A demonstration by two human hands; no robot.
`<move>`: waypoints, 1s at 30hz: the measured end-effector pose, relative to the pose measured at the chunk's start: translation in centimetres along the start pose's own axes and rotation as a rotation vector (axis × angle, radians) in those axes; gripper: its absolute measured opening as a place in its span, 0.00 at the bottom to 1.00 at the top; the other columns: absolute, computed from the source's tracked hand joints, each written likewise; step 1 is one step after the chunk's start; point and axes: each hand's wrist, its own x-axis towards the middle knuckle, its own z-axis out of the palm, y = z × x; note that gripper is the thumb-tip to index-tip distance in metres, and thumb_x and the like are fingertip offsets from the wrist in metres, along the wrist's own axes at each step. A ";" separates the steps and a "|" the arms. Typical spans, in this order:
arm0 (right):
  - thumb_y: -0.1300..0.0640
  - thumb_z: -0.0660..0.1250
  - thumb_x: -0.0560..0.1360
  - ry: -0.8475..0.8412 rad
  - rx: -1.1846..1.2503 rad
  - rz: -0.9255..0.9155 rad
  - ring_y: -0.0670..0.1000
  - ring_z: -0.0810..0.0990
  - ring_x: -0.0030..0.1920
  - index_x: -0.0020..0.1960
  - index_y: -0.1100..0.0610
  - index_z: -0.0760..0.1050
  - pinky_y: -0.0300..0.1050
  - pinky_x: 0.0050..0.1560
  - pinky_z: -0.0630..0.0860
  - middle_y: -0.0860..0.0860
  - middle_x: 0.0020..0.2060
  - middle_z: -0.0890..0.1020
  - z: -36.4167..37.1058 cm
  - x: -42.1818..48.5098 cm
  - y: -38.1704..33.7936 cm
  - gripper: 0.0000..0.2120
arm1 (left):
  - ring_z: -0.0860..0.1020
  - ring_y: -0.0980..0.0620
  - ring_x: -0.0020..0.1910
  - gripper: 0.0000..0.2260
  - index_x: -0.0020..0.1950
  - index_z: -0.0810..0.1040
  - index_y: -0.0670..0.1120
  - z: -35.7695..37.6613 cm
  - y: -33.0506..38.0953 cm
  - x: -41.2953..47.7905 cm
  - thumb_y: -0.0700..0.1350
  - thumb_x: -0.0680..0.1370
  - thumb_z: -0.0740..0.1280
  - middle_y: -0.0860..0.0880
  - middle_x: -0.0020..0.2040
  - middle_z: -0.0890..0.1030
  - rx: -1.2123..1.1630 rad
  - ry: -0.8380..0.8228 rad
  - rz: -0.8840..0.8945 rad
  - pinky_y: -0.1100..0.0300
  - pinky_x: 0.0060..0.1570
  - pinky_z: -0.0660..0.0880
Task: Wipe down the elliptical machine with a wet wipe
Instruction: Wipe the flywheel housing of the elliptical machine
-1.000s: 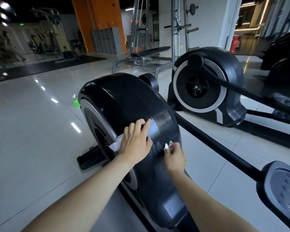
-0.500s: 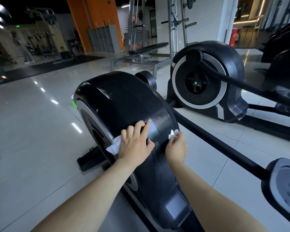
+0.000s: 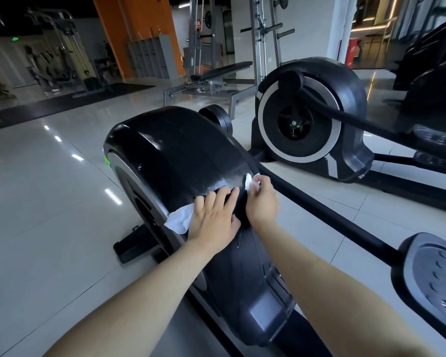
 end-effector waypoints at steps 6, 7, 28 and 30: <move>0.52 0.53 0.83 0.018 0.066 0.332 0.57 0.78 0.51 0.52 0.42 0.65 0.57 0.56 0.78 0.48 0.46 0.79 0.3 -1.1 5.4 0.06 | 0.71 0.46 0.47 0.27 0.73 0.74 0.47 0.8 0.0 -0.1 0.51 0.74 0.63 0.50 0.62 0.77 0.007 0.120 0.030 0.50 0.48 0.65; 0.52 0.53 0.82 -0.010 0.067 0.385 0.58 0.79 0.50 0.52 0.42 0.65 0.57 0.53 0.79 0.50 0.47 0.80 0.1 -1.5 6.6 0.06 | 0.71 0.46 0.47 0.27 0.73 0.75 0.47 0.9 0.0 -0.1 0.51 0.74 0.63 0.50 0.62 0.77 0.006 0.128 0.032 0.51 0.48 0.65; 0.62 0.64 0.81 -0.174 0.694 0.377 0.45 0.83 0.41 0.51 0.63 0.80 0.31 0.36 0.74 0.53 0.44 0.87 -8.1 -10.5 2.6 0.07 | 0.79 0.66 0.49 0.06 0.53 0.83 0.53 -3.7 4.5 -2.9 0.49 0.77 0.74 0.59 0.46 0.84 -1.228 -0.413 -0.301 0.78 0.45 0.69; 0.61 0.64 0.82 -0.176 0.653 0.387 0.45 0.80 0.39 0.50 0.60 0.80 0.32 0.35 0.73 0.50 0.41 0.85 -8.5 -11.0 2.5 0.07 | 0.80 0.66 0.46 0.03 0.49 0.83 0.52 -3.8 4.6 -3.1 0.48 0.77 0.74 0.59 0.45 0.85 -1.267 -0.411 -0.371 0.70 0.43 0.74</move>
